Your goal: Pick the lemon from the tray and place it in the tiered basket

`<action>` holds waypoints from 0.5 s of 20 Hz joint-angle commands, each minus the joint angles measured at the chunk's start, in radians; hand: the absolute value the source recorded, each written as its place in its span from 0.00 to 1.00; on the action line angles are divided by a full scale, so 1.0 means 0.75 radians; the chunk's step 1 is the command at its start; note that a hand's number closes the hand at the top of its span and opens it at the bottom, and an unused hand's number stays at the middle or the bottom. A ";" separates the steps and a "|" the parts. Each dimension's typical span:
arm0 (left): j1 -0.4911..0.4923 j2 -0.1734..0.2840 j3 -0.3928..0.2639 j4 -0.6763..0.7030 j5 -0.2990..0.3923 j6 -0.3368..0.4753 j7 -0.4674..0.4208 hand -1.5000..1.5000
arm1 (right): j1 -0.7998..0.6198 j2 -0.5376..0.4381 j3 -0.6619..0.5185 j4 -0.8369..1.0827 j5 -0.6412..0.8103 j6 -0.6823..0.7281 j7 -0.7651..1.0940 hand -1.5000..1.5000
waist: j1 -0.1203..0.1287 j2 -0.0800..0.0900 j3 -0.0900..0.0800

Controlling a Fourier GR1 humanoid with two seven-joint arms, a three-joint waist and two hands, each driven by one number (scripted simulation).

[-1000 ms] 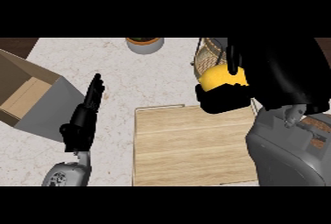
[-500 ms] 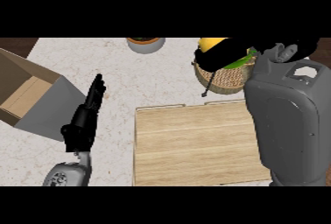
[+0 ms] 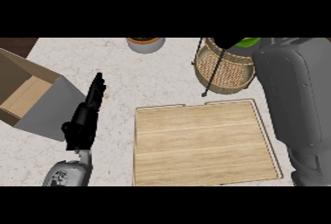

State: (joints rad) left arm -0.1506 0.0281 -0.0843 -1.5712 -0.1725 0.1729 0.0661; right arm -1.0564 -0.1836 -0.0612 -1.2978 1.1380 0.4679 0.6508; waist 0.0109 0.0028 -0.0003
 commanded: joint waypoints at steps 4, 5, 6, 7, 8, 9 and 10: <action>0.042 -0.016 0.003 0.067 -0.005 0.006 -0.105 0.50 | -0.044 -0.058 -0.009 0.327 0.053 -0.209 -0.142 1.00 | 0.003 0.001 0.000; 0.025 -0.008 -0.014 -0.027 -0.003 -0.009 -0.010 0.50 | -0.096 -0.087 -0.087 0.410 0.006 -0.200 -0.157 1.00 | 0.011 0.002 0.000; -0.037 0.010 0.030 0.021 0.019 -0.017 0.000 0.50 | -0.053 -0.040 -0.180 0.352 -0.043 -0.230 -0.040 1.00 | 0.004 0.004 0.001; -0.060 0.011 0.021 0.017 0.012 -0.021 0.013 0.50 | -0.057 0.042 -0.234 0.332 -0.075 -0.322 0.033 0.00 | 0.009 0.006 0.001; 0.008 -0.001 -0.031 -0.070 -0.014 -0.016 0.055 0.50 | -0.010 0.009 -0.240 0.398 -0.076 -0.392 -0.049 0.00 | 0.021 0.005 0.002; 0.021 0.000 -0.014 -0.075 -0.010 -0.004 0.034 0.50 | 0.038 0.012 -0.242 0.370 -0.118 -0.347 -0.083 0.00 | 0.005 -0.001 0.001; 0.015 0.027 0.047 0.033 0.040 -0.039 -0.074 0.50 | -0.026 0.001 -0.263 0.436 -0.133 -0.368 -0.101 0.00 | 0.006 0.004 0.000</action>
State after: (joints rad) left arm -0.1473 0.0323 -0.0787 -1.5770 -0.1662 0.1607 0.0570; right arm -1.0764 -0.1910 -0.1959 -1.0449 1.0879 0.2565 0.5987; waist 0.0162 0.0022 -0.0001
